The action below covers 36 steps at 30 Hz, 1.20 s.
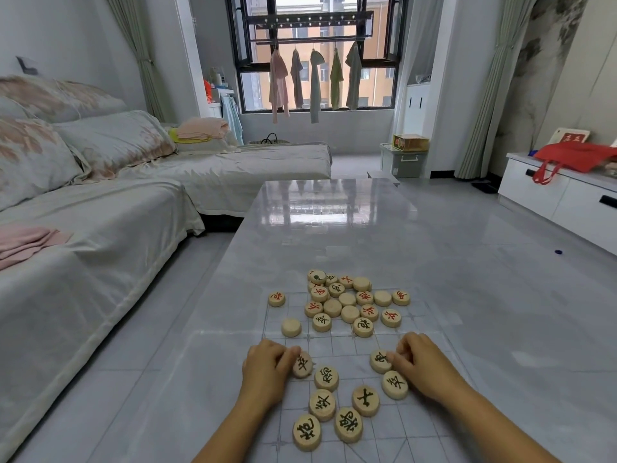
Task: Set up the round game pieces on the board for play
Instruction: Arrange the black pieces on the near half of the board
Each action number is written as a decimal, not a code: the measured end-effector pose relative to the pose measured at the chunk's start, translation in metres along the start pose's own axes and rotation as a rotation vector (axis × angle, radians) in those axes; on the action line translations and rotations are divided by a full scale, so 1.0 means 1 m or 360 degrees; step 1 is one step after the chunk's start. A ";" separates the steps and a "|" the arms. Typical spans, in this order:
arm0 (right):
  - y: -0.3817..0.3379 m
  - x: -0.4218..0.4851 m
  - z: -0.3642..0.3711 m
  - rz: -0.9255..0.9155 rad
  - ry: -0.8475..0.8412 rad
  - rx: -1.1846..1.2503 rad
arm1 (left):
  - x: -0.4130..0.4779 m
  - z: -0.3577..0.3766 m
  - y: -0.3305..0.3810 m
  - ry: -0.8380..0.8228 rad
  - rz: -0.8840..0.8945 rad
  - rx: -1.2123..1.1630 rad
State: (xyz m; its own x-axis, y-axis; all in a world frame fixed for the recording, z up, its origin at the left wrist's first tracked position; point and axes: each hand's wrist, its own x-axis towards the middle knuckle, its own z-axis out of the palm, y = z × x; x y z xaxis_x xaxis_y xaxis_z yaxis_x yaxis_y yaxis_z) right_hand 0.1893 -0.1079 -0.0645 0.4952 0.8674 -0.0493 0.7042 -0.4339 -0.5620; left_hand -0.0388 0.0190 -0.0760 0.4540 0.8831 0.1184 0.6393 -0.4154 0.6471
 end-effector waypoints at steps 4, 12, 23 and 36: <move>0.003 -0.012 0.012 -0.0078 0.0226 0.0142 | 0.006 0.003 -0.001 0.0088 -0.0027 0.0019; 0.008 -0.016 0.016 -0.0186 0.0268 0.0270 | -0.032 -0.035 -0.031 -0.0302 -0.0086 -0.0162; 0.010 -0.014 0.016 -0.0158 0.0304 0.0303 | -0.018 -0.017 -0.019 -0.0133 -0.0042 -0.0209; -0.059 0.057 0.033 -0.0502 0.0274 -0.0625 | 0.051 0.010 -0.013 0.0103 0.0056 -0.0046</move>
State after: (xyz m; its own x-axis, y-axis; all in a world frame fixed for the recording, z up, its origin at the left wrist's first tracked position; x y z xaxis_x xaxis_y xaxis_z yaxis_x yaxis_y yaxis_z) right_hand 0.1589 -0.0246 -0.0615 0.2821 0.9321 0.2272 0.9534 -0.2459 -0.1748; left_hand -0.0176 0.0670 -0.0856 0.4345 0.8806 0.1891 0.6052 -0.4409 0.6629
